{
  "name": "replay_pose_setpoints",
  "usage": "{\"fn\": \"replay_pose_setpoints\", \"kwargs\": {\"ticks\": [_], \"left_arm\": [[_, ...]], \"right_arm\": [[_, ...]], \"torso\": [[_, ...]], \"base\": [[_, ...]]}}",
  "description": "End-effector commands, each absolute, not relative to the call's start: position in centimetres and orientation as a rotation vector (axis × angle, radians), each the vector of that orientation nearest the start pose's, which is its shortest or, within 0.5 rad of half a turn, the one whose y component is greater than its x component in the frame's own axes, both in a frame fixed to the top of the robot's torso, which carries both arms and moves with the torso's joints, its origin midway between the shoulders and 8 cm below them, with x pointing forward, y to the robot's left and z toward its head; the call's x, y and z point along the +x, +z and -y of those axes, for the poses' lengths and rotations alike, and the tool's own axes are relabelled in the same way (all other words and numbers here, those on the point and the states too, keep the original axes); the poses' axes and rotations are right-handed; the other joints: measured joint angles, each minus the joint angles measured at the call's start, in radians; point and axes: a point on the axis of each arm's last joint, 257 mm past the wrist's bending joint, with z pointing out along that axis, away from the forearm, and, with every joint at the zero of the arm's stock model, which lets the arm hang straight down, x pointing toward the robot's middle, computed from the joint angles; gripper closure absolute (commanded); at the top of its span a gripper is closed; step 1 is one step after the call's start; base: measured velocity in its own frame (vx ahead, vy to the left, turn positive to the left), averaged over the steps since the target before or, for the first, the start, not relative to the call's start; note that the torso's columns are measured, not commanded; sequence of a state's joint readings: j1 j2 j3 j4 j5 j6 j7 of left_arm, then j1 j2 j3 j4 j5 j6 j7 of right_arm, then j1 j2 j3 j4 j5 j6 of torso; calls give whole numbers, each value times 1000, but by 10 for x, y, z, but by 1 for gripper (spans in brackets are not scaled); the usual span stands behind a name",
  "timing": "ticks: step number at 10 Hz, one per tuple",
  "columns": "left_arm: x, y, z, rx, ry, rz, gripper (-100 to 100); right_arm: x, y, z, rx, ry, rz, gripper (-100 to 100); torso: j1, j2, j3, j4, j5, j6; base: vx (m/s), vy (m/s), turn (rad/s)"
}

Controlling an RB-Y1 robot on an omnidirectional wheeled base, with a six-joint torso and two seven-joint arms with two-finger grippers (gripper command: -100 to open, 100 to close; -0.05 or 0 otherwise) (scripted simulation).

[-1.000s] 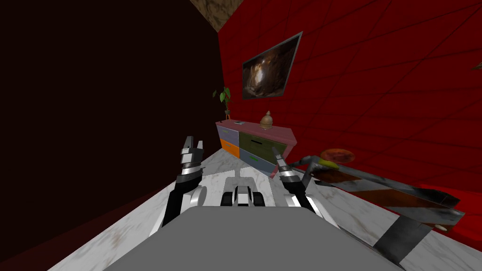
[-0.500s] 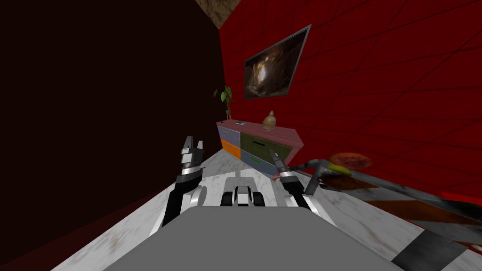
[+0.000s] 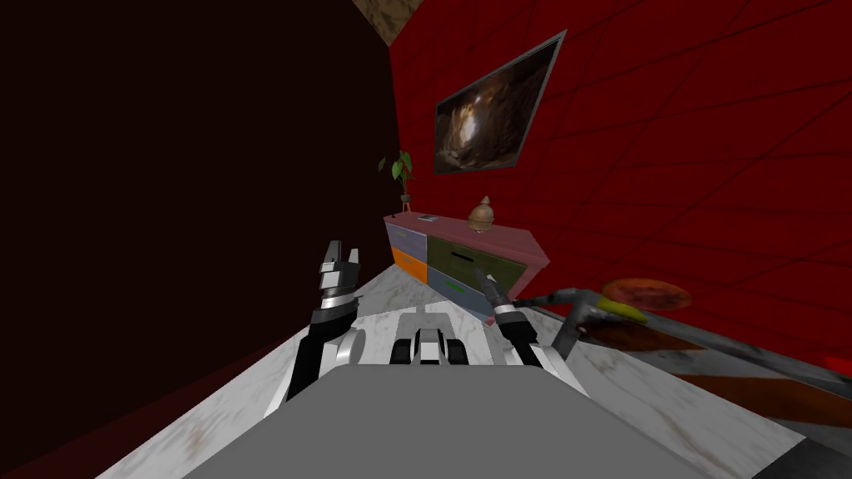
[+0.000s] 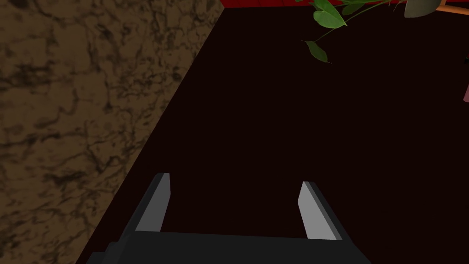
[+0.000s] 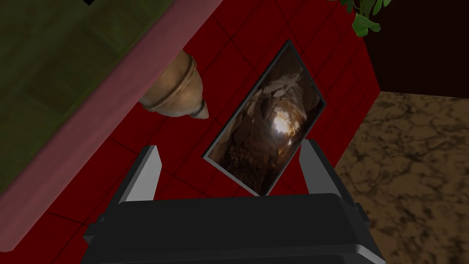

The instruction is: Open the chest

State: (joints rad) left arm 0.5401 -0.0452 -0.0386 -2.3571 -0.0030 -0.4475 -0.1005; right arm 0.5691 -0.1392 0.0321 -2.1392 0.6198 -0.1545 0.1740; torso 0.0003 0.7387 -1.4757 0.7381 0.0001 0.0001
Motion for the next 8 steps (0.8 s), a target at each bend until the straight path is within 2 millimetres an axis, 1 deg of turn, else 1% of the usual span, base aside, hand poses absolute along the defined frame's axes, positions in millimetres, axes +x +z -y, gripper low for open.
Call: {"fn": "replay_pose_setpoints", "kwargs": {"ticks": [1,2,3,4,5,6,7,8], "left_arm": [[336,36,-275,-664,-1226,-609,0],[336,36,-275,-664,-1226,-609,0],[336,36,-275,-664,-1226,-609,0],[336,36,-275,-664,-1226,-609,0],[336,36,-275,-664,-1226,-609,0],[336,36,-275,-664,-1226,-609,0],[336,36,-275,-664,-1226,-609,0],[336,36,-275,-664,-1226,-609,0]], "right_arm": [[391,-173,274,379,422,-1446,-100],[391,-185,281,362,352,-1483,-100],[391,-185,280,345,335,-1488,-100],[390,-197,288,330,266,-1524,-100],[390,-198,288,310,246,-1528,-100],[388,-210,296,294,175,-1563,-100],[388,-210,296,275,157,-1566,-100],[386,-222,304,260,86,-1601,-100]], "torso": [[1,-1,0,0,0,0],[-1,-1,0,0,0,0],[-1,-2,-1,0,0,0],[-1,-1,0,0,0,0],[0,-1,-1,0,0,0],[0,0,0,0,0,0],[0,-1,-1,0,0,0],[0,0,0,0,0,0]], "base": [[75,41,13],[97,39,32],[81,31,14],[99,45,26],[84,35,12],[102,42,33],[80,35,14],[81,47,27]]}}
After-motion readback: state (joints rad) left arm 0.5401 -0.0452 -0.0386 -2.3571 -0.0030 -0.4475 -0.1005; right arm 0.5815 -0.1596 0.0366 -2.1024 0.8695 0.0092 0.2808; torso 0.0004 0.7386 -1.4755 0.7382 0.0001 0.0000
